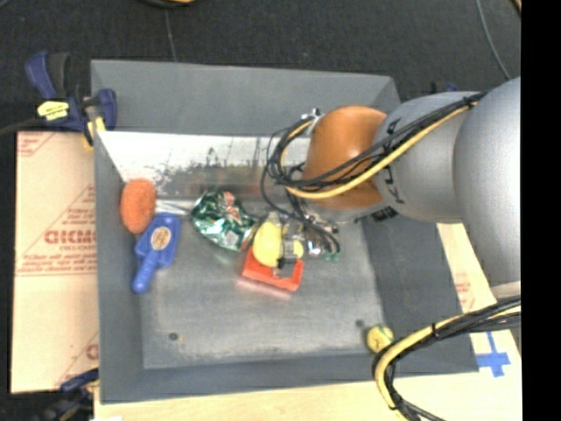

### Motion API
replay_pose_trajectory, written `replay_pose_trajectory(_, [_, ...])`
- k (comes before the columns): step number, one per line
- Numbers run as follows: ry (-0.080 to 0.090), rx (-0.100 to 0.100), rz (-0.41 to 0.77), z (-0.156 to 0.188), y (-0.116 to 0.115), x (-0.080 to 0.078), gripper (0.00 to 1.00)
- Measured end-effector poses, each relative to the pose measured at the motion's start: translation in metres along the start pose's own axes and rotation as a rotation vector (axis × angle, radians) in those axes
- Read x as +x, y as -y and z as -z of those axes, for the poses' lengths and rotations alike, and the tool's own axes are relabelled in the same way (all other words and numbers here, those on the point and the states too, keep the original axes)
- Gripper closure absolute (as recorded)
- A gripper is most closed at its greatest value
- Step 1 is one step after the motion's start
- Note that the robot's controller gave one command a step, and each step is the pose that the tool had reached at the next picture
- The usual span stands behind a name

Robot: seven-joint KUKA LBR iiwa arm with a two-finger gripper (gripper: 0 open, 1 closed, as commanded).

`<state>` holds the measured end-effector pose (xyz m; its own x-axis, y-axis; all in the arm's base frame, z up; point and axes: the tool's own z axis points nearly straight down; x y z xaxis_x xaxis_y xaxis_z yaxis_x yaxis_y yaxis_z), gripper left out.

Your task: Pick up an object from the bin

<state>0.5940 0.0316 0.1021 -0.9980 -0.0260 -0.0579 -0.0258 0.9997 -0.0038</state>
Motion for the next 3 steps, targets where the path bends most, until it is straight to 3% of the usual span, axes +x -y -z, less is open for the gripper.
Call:
replay_pose_trajectory(1, [-0.003,-0.003,-0.114,-0.001,0.004,-0.007,1.0])
replay_pose_trajectory(2, [0.019,-0.01,-0.119,-0.003,0.013,-0.01,1.0])
replay_pose_trajectory(3, [0.007,-0.006,-0.103,0.006,0.007,0.01,1.0])
